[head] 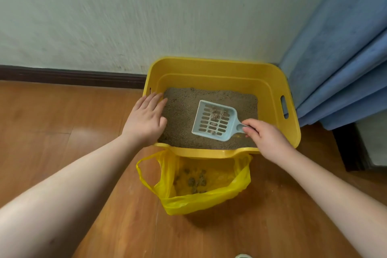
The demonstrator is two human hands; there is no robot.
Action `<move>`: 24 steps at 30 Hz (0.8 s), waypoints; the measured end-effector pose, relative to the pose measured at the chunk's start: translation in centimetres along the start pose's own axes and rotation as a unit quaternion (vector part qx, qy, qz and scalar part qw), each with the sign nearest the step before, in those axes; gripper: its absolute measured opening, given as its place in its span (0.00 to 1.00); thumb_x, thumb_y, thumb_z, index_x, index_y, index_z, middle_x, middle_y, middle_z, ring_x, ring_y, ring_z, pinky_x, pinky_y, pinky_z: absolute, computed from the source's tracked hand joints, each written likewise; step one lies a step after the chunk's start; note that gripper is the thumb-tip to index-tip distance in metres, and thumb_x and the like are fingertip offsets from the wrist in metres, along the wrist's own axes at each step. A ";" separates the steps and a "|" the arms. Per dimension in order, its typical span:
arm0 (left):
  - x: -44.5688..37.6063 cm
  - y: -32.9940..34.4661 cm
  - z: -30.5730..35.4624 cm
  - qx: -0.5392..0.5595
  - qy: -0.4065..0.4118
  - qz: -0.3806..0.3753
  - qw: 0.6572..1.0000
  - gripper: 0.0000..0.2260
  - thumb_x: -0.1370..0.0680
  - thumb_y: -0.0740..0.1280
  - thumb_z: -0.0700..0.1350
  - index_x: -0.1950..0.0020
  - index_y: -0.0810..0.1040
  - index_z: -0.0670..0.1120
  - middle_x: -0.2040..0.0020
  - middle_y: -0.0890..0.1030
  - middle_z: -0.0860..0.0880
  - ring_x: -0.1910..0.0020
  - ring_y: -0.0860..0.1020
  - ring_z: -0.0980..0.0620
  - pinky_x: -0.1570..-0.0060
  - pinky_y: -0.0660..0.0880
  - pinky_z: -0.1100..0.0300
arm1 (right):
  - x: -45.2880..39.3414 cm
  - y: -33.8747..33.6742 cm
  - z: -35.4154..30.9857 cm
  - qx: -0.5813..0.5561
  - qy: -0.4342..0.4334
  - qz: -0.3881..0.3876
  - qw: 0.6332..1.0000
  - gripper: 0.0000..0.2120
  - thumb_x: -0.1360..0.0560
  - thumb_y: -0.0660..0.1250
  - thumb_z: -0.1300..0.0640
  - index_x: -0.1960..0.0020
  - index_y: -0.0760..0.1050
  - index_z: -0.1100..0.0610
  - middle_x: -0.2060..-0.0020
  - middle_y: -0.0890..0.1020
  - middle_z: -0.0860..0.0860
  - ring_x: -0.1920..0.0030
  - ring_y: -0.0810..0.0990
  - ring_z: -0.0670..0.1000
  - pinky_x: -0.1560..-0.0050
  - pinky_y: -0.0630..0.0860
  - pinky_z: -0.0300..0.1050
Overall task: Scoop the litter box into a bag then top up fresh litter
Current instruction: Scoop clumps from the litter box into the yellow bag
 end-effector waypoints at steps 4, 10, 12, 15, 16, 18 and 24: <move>-0.1 0.0 0.0 0.001 0.004 0.003 1.000 0.33 0.25 0.43 0.54 0.23 0.63 0.44 0.23 0.62 0.44 0.22 0.56 0.47 0.23 0.47 0.51 | 1.8 1.0 -0.1 0.102 -0.052 0.071 0.991 0.10 0.20 0.61 0.55 0.42 0.79 0.53 0.53 0.81 0.48 0.50 0.77 0.52 0.51 0.70 0.52; 0.0 -0.3 0.2 0.001 0.007 0.005 1.000 0.33 0.26 0.42 0.54 0.23 0.63 0.43 0.22 0.61 0.43 0.22 0.55 0.47 0.23 0.46 0.51 | 3.9 1.9 -1.1 0.277 -0.198 0.186 0.922 0.12 0.29 0.72 0.63 0.46 0.80 0.54 0.58 0.81 0.50 0.58 0.77 0.56 0.56 0.63 0.49; 0.1 -0.3 0.2 -0.004 0.009 0.005 1.000 0.33 0.25 0.43 0.54 0.23 0.62 0.43 0.22 0.61 0.43 0.22 0.55 0.47 0.23 0.46 0.52 | 4.3 2.3 -1.0 0.312 -0.236 0.198 0.899 0.13 0.29 0.72 0.64 0.46 0.80 0.55 0.57 0.81 0.51 0.58 0.76 0.56 0.55 0.65 0.50; 0.2 -0.3 0.2 -0.001 0.010 0.012 1.000 0.33 0.25 0.42 0.53 0.24 0.64 0.42 0.23 0.63 0.42 0.22 0.56 0.46 0.24 0.46 0.52 | 5.0 2.8 -1.2 0.336 -0.286 0.223 0.869 0.11 0.25 0.65 0.65 0.46 0.80 0.56 0.58 0.81 0.52 0.59 0.77 0.56 0.56 0.66 0.50; 0.2 -0.3 0.2 0.000 0.010 0.012 1.000 0.33 0.26 0.42 0.54 0.24 0.64 0.42 0.23 0.63 0.42 0.22 0.56 0.46 0.24 0.46 0.52 | 5.2 2.9 -1.4 0.338 -0.301 0.231 0.861 0.11 0.25 0.63 0.65 0.46 0.80 0.56 0.58 0.81 0.53 0.60 0.77 0.56 0.57 0.66 0.50; 0.2 -0.3 0.2 0.000 0.010 0.011 1.000 0.34 0.26 0.41 0.54 0.24 0.63 0.43 0.23 0.62 0.42 0.22 0.56 0.46 0.24 0.46 0.52 | 5.6 3.2 -1.6 0.347 -0.330 0.241 0.844 0.12 0.23 0.62 0.66 0.47 0.81 0.56 0.58 0.81 0.53 0.62 0.77 0.56 0.57 0.67 0.50; 0.1 -0.3 0.2 0.002 0.010 0.011 1.000 0.34 0.26 0.42 0.54 0.23 0.63 0.43 0.23 0.62 0.43 0.22 0.55 0.47 0.24 0.46 0.52 | 6.2 3.9 -2.4 0.364 -0.379 0.232 0.818 0.14 0.21 0.58 0.65 0.46 0.81 0.54 0.58 0.81 0.50 0.63 0.78 0.54 0.55 0.68 0.51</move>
Point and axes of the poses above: each hand's wrist, its own x-axis away from the middle knuckle, its own y-axis out of the palm, z = x × y, the point moved 4 cm from there along -x, towards the middle knuckle
